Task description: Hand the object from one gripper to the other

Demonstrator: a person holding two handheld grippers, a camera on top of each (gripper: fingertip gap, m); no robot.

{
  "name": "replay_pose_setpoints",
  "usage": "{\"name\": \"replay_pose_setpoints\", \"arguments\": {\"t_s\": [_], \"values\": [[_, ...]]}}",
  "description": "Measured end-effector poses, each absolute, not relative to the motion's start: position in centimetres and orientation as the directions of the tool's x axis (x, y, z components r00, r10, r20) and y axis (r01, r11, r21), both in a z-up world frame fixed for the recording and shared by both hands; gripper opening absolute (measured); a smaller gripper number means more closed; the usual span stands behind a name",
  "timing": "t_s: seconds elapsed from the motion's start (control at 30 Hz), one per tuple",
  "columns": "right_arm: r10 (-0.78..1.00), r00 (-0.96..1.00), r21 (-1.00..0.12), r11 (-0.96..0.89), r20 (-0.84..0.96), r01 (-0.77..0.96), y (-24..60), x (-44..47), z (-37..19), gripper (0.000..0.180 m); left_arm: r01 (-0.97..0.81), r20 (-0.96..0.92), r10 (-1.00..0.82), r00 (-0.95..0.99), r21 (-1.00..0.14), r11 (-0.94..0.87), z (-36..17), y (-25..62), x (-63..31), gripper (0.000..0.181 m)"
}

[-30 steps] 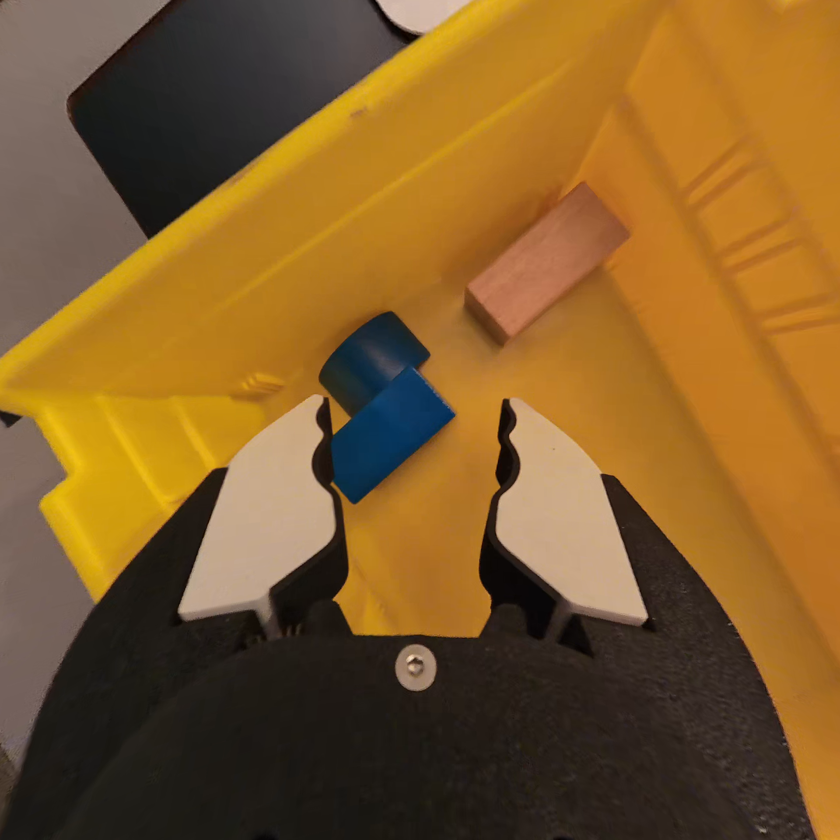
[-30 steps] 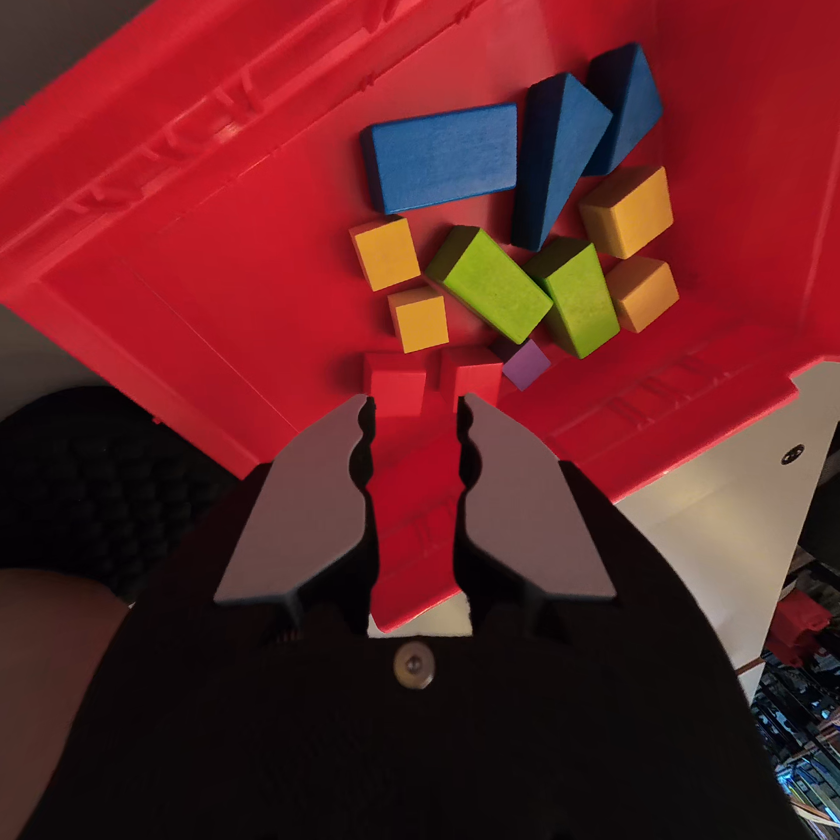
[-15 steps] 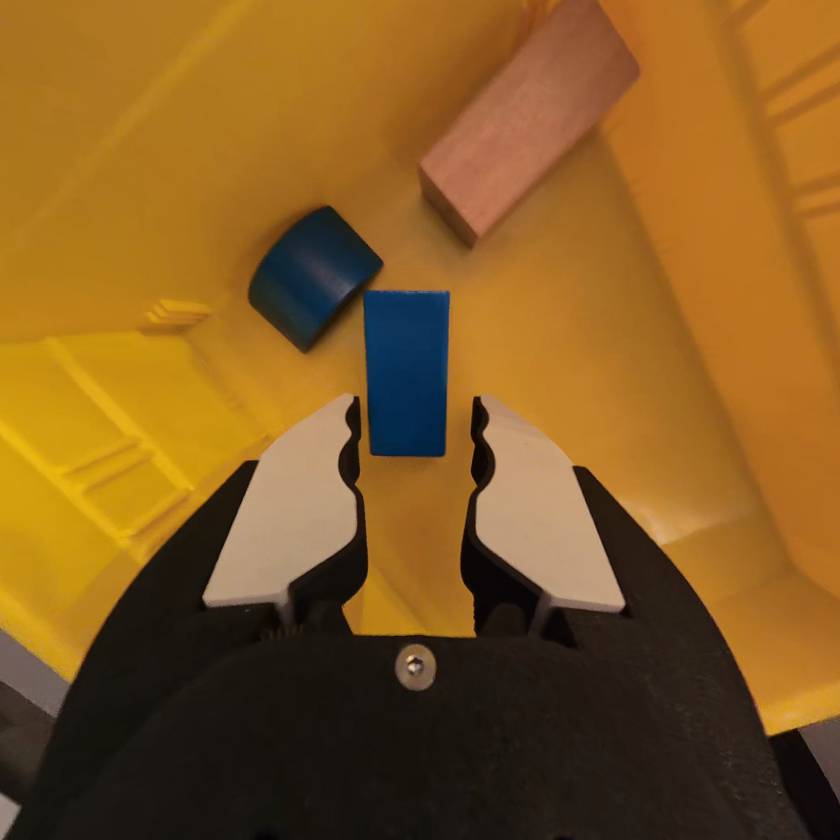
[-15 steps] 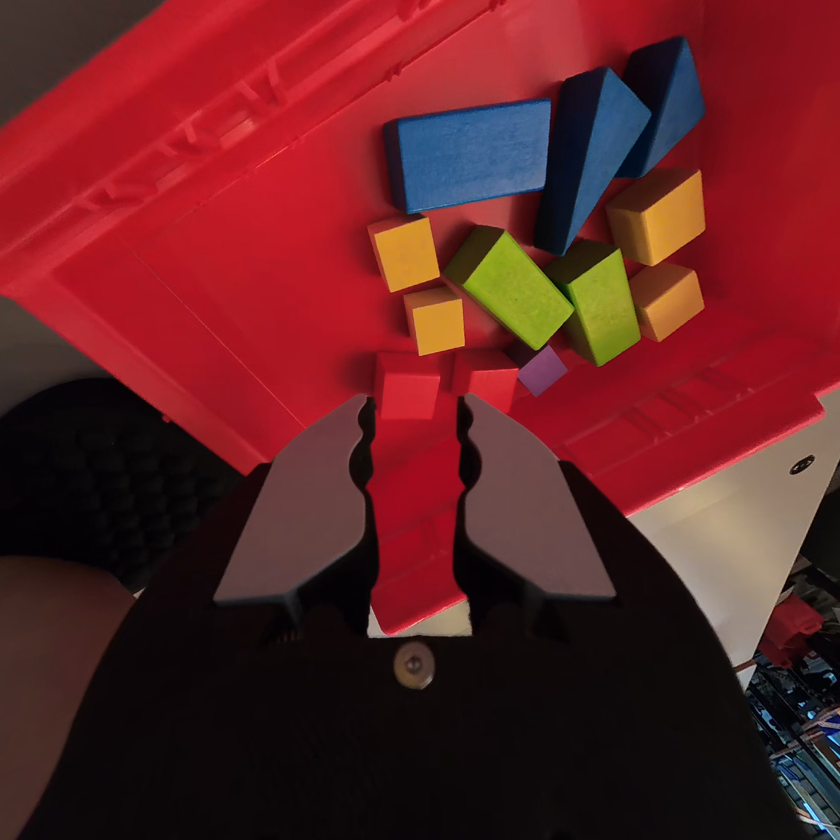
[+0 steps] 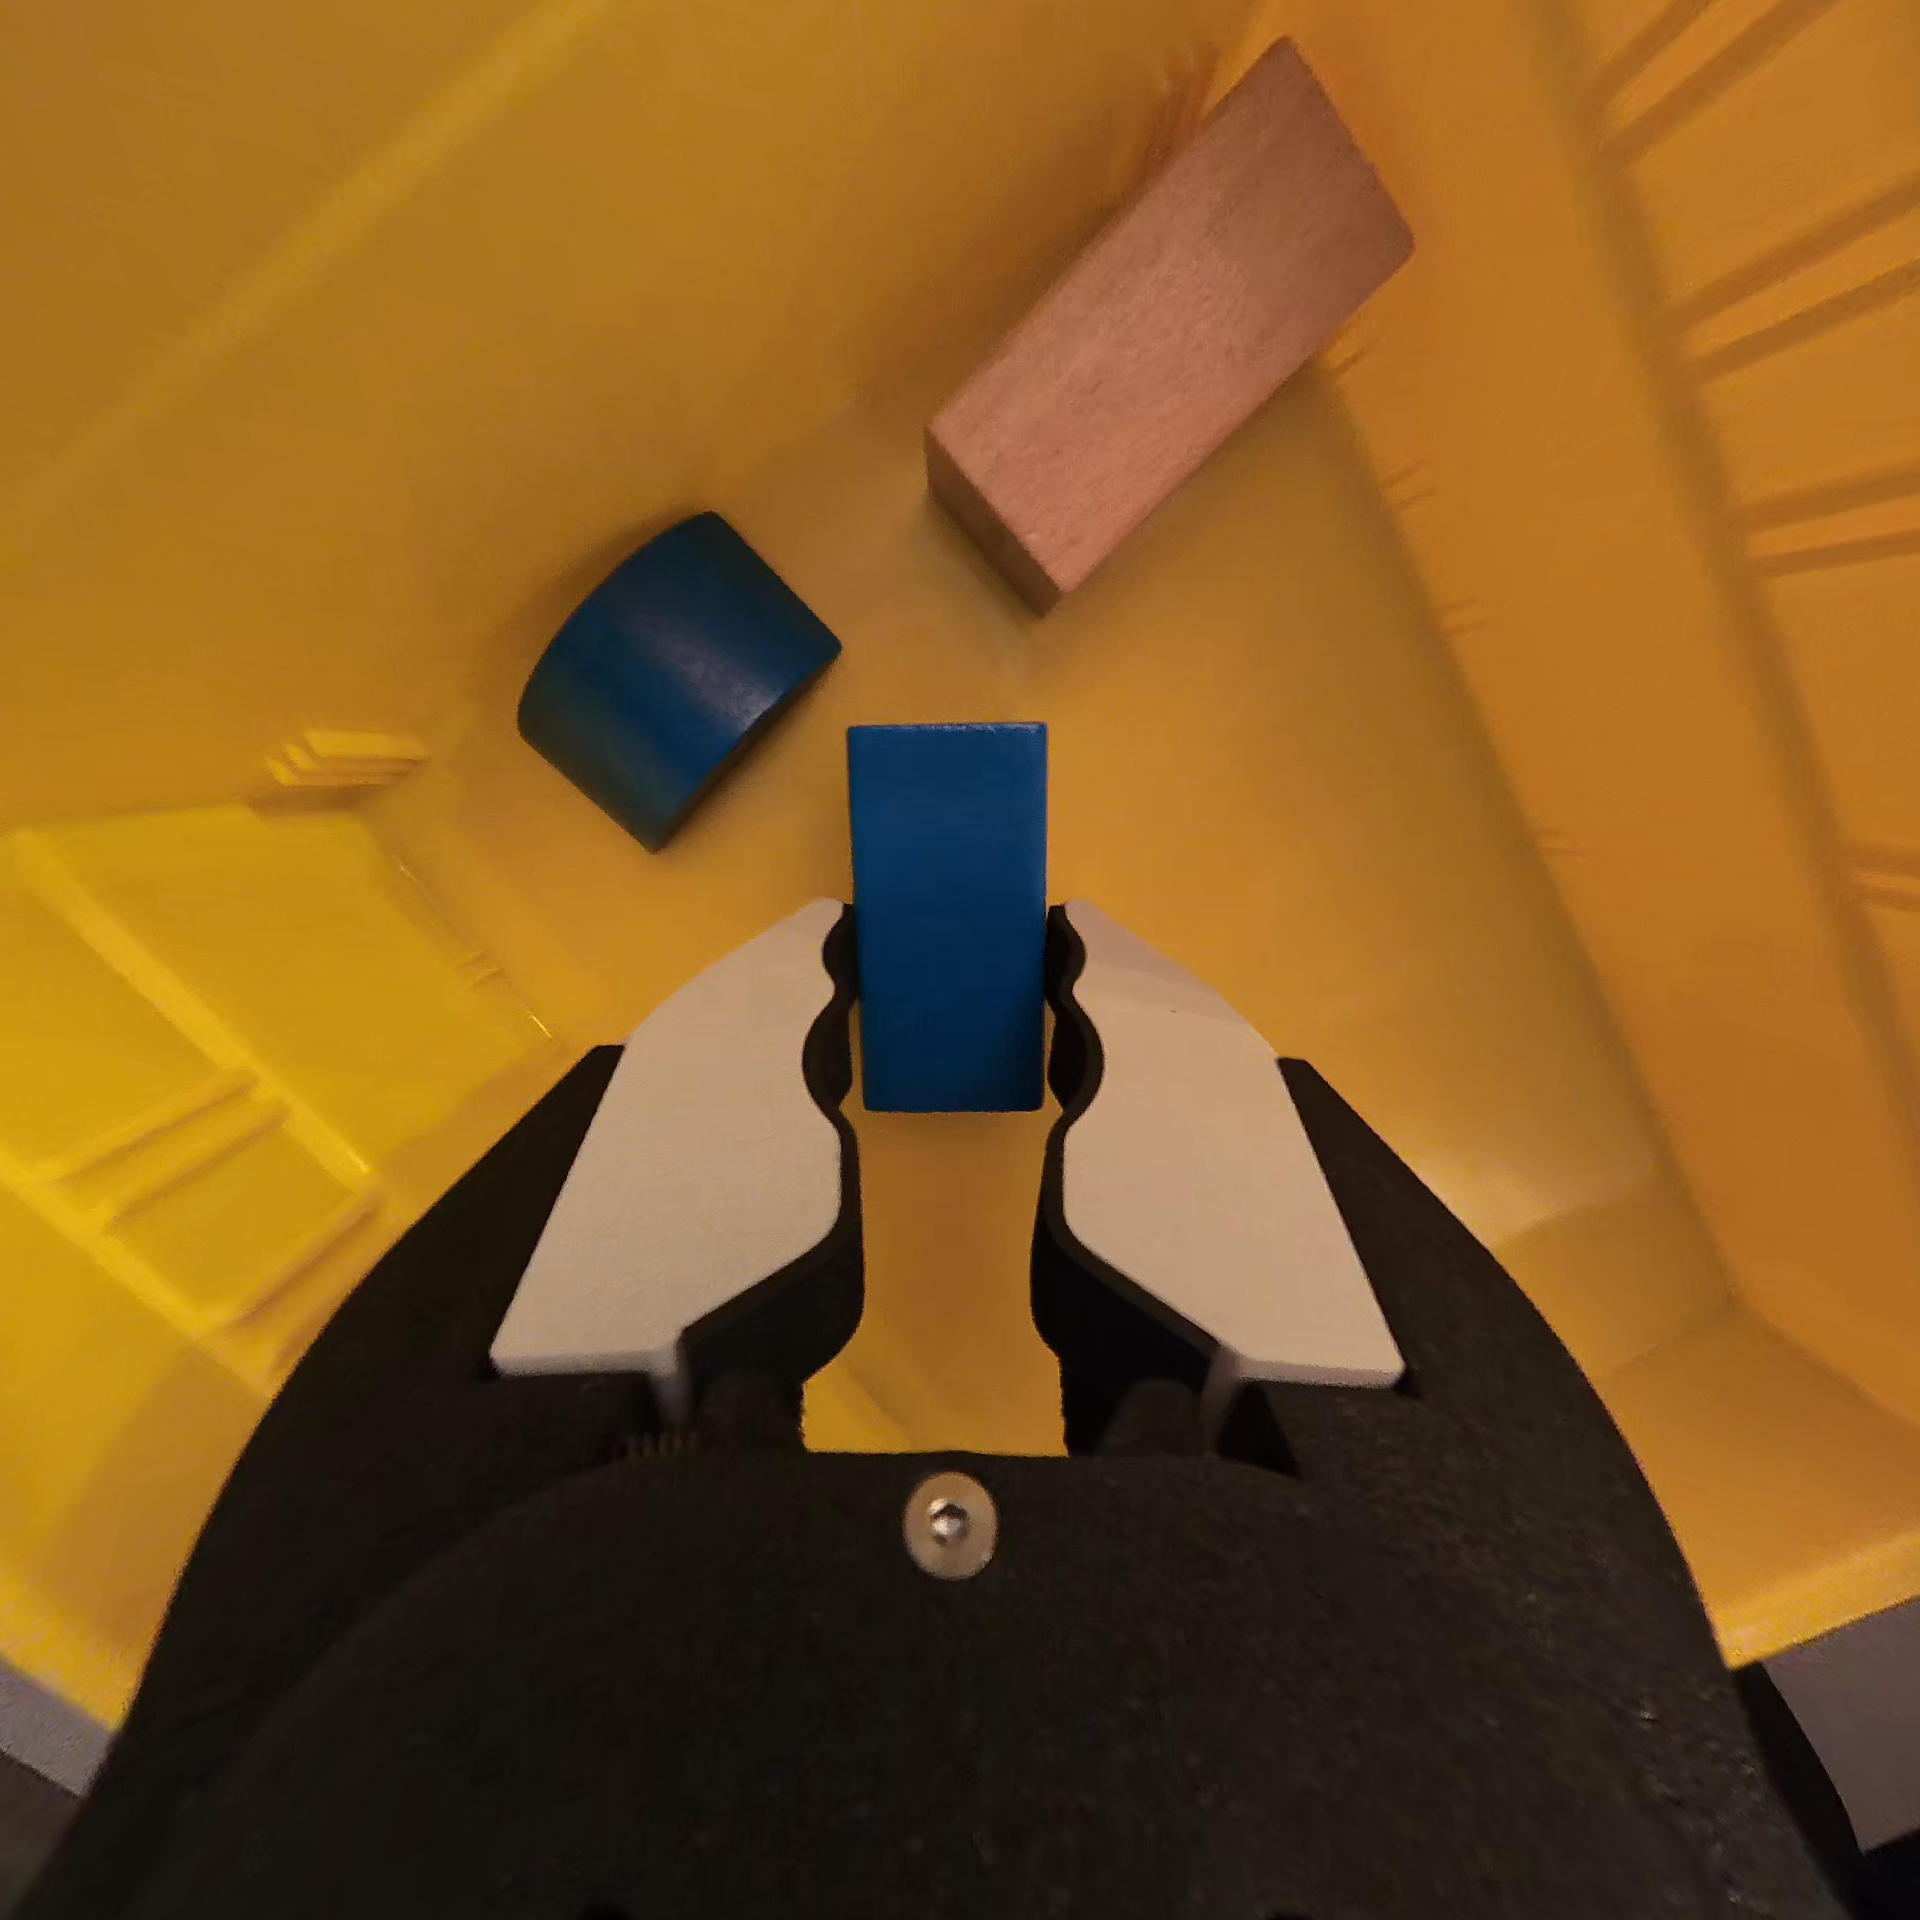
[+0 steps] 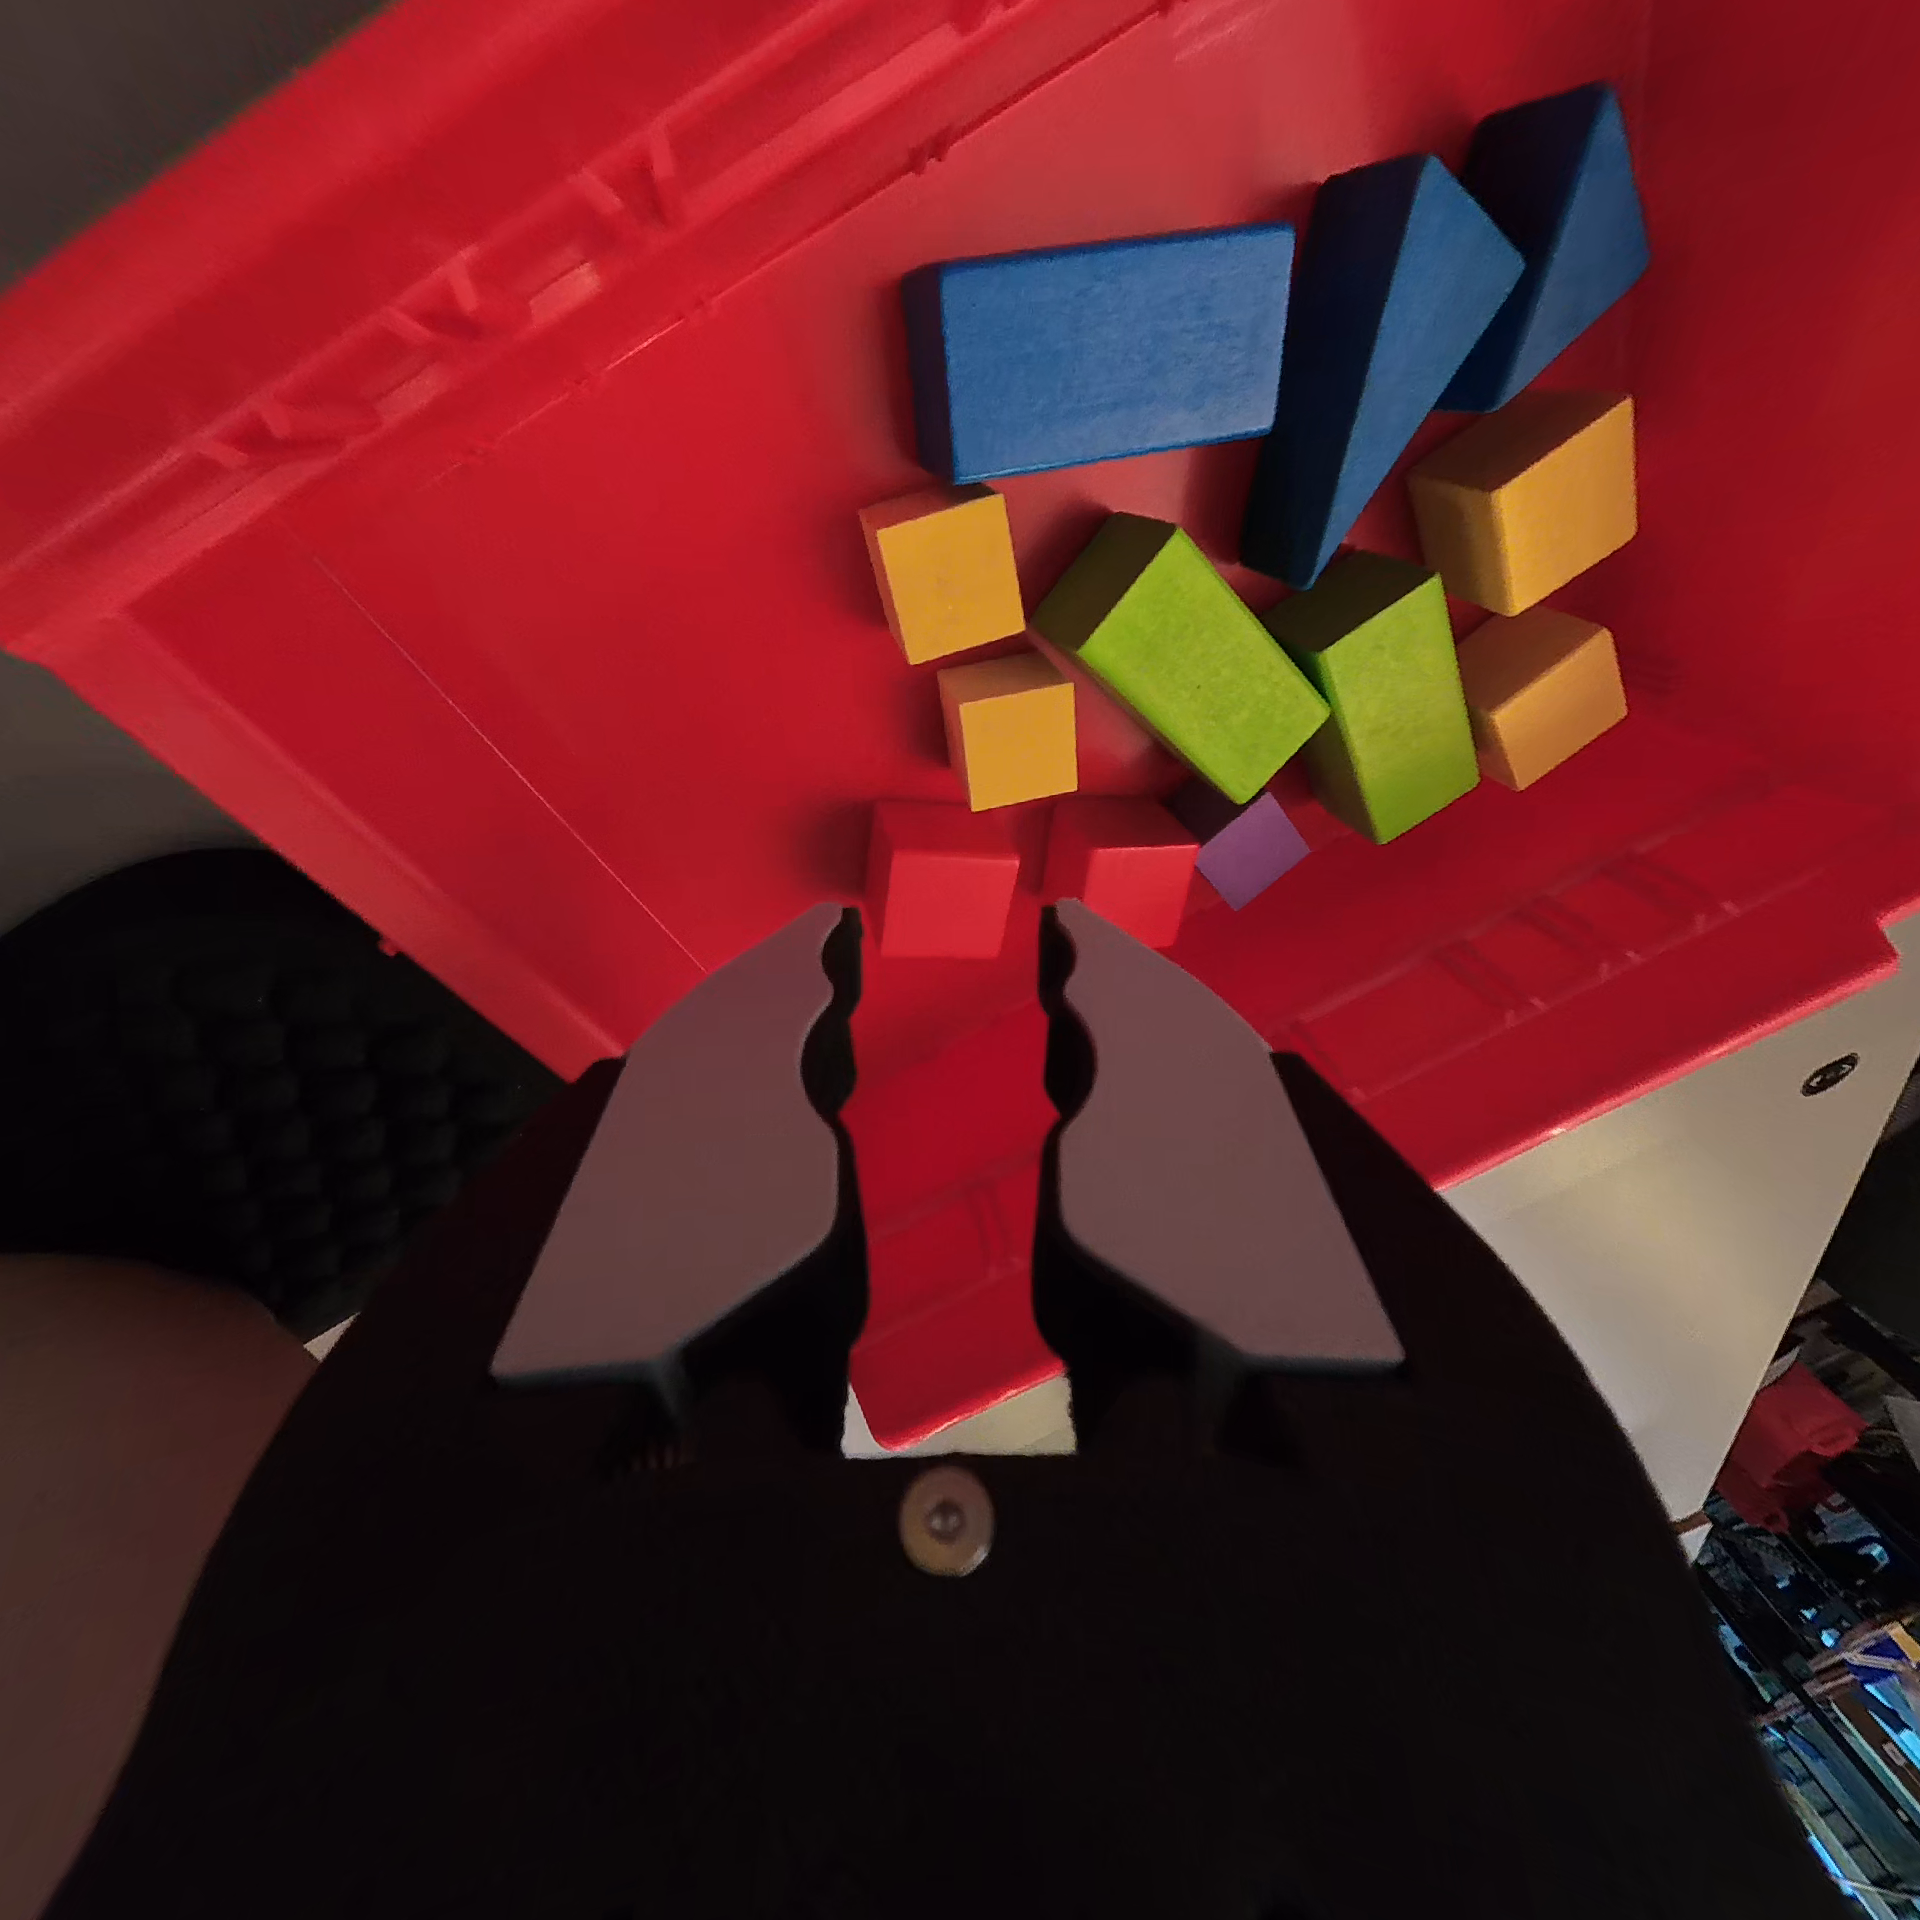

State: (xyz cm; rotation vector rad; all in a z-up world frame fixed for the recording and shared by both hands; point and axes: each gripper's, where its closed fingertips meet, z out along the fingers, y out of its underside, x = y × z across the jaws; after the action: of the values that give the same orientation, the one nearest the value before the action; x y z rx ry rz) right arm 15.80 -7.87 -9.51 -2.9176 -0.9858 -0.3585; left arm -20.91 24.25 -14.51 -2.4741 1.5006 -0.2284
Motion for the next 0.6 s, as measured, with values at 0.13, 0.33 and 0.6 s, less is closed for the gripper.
{"name": "replay_pose_setpoints", "arguments": {"t_s": [0.13, 0.33, 0.6], "values": [[0.585, 0.765, -0.011, -0.792, 0.269, 0.61, -7.0, 15.7, -8.7, 0.034, -0.825, 0.004, -0.89, 0.457, -0.373, -0.425, -11.9, 24.3, -20.2, 0.034], [0.593, 0.686, -0.197, -0.679, 0.422, 0.707, -2.7, 13.6, -5.6, 0.034, -0.779, 0.034, -0.943, 0.331, -0.554, -0.293, -4.6, 20.4, -18.0, 0.034], [0.498, 0.386, -0.481, 0.073, 0.777, 0.874, 3.5, -0.9, 2.1, 0.045, -0.702, 0.244, -0.944, -0.221, -0.712, -0.02, 1.3, 7.0, -12.6, 0.034]]}}
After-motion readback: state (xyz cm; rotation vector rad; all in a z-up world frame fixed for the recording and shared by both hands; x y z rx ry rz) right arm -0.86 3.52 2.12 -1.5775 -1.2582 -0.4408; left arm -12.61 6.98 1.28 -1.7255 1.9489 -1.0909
